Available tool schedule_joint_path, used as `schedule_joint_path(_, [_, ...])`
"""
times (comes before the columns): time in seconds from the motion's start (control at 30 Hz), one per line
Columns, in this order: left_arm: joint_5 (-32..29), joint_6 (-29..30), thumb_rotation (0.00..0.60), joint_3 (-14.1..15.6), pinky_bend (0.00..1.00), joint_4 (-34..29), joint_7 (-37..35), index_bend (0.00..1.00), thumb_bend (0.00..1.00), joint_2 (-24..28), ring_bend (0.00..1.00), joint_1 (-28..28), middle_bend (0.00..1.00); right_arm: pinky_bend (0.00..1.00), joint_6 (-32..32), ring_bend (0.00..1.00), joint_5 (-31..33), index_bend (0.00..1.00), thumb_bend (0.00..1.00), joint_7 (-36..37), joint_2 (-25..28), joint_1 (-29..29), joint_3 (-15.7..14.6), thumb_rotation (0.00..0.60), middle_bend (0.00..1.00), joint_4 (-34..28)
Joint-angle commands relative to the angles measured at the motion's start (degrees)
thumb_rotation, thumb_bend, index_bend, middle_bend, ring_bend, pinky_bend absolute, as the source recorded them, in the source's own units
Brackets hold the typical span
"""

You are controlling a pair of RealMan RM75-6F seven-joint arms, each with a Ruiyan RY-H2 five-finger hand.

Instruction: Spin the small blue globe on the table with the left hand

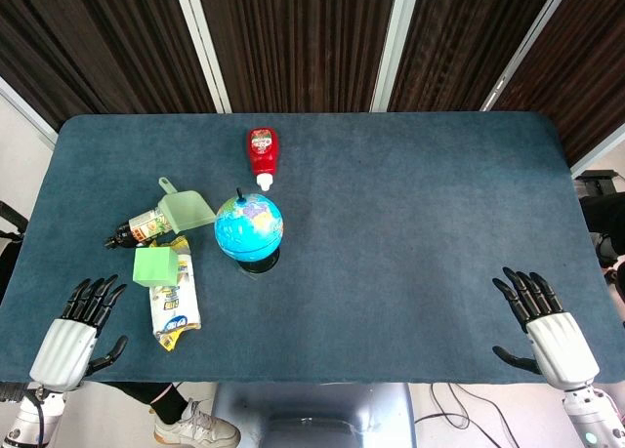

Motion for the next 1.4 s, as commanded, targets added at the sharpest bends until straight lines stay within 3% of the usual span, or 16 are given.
schedule_joint_path(0.03, [-0.4,-0.2,0.6,-0.3,0.0,0.1,-0.2,0.0,0.35,-0.4,0.0,-0.2,0.0,0.0,0.0,0.0,0.0,0.0,0.03,0.0,0.0,0.0,0.0,0.6,0.0,-0.1])
schedule_joint_path(0.17, [-0.5,0.0,0.6,-1.2,0.0,0.8,-2.3,0.0,0.35,-1.9,0.0,-0.8,0.0,0.0,0.0,0.0,0.1,0.0,0.03,-0.1,0.0,0.0,0.0,0.6,0.0,-0.2])
schedule_joint_path(0.33, [-0.3,-0.4,0.6,-3.5,0.0,2.2,-18.3,0.0,0.35,-6.2,0.0,-4.5,0.0,0.0,-0.7,0.0,0.7,0.0,0.03,-0.2,0.0,0.2,0.1,0.6,0.0,-0.4])
schedule_joint_path(0.5, [-3.7,-5.2,0.6,-7.3,0.0,-3.0,-26.0,0.0,0.35,-6.5,0.0,-9.3,0.0,0.0,-1.5,0.0,1.4,0.0,0.03,-0.3,-0.1,0.5,0.4,0.6,0.0,-0.5])
schedule_joint_path(0.83, [-14.4,-16.3,0.6,-15.7,0.0,-12.7,-21.5,0.0,0.33,-6.9,0.0,-17.5,0.0,0.0,-2.2,0.0,2.1,0.0,0.03,0.0,-0.3,1.0,0.7,0.6,0.0,-0.5])
schedule_joint_path(1.1, [-21.6,-19.7,0.599,-20.8,0.0,-12.1,-17.3,0.0,0.33,-11.9,0.0,-22.6,0.0,0.0,-2.3,0.0,2.8,0.0,0.03,0.7,-0.1,1.0,0.9,0.6,0.0,-0.6])
schedule_joint_path(1.4, [-30.9,-23.6,0.599,-25.3,0.0,-7.2,-11.9,0.0,0.33,-17.1,0.0,-28.0,0.0,0.0,-2.3,0.0,3.3,0.0,0.03,1.8,0.3,1.0,1.1,0.6,0.0,-0.6])
